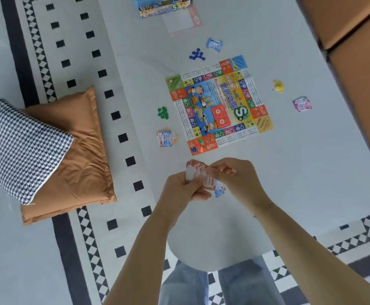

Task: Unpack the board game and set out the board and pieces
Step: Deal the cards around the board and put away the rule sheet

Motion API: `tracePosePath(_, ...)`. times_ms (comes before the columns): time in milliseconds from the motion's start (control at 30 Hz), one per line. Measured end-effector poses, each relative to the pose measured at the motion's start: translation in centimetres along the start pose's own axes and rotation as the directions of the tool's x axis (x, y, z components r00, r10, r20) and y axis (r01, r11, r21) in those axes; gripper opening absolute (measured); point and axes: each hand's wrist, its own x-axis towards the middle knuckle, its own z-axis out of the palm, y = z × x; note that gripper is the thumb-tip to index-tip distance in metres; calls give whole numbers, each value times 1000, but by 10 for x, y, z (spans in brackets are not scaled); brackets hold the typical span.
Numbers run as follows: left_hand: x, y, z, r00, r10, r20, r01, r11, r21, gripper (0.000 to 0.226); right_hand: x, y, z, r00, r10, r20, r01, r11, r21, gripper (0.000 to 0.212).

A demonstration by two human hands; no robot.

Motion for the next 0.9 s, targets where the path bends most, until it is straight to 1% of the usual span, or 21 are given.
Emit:
tracePosePath(100, 3, -5, 4, 1000, -14, -19, 14, 1000, 8, 12, -6, 7, 0, 998, 56, -20, -54, 996, 74, 5)
tracePosePath(233, 4, -13, 5, 1000, -25, 0, 25, 1000, 10, 18, -15, 20, -2, 990, 137, -37, -126, 967, 221, 7)
tracePosePath(367, 8, -21, -1, 997, -37, -65, 34, 998, -44, 18, -18, 56, -4, 948, 256, -187, -192, 934, 301, 12)
tracePosePath(400, 10, -22, -3, 996, -43, -83, 39, 998, -51, 18, -18, 67, -2, 935, 281, -217, -219, 938, 269, 12)
tracePosePath(433, 12, -24, -5, 995, -52, -91, 48, 998, -50, 18, -17, 77, 1, 929, 284, -237, -240, 950, 199, 12)
tracePosePath(500, 15, -27, -7, 994, -78, -81, 75, 996, -40, 18, -14, 95, 9, 937, 242, -251, -248, 969, 8, 11)
tracePosePath(600, 20, -32, -8, 990, -130, -55, 128, 991, -31, 15, -7, 112, 21, 951, 143, -273, -206, 954, -218, 8)
tracePosePath(733, 24, -37, -8, 980, -175, -94, 176, 984, -1, 10, 3, 126, 37, 960, 32, -278, -139, 917, -375, 10)
tracePosePath(767, 24, -38, -8, 976, -188, -106, 189, 982, -1, 9, 5, 126, 40, 963, -15, -270, -104, 902, -420, 9)
tracePosePath(833, 25, -36, -7, 968, -225, -111, 220, 974, -60, 10, 10, 127, 45, 956, -153, -251, -8, 840, -542, 6)
tracePosePath(900, 27, -32, -6, 959, -260, -114, 245, 961, -130, 17, 14, 131, 46, 947, -223, -229, 35, 784, -620, 11)
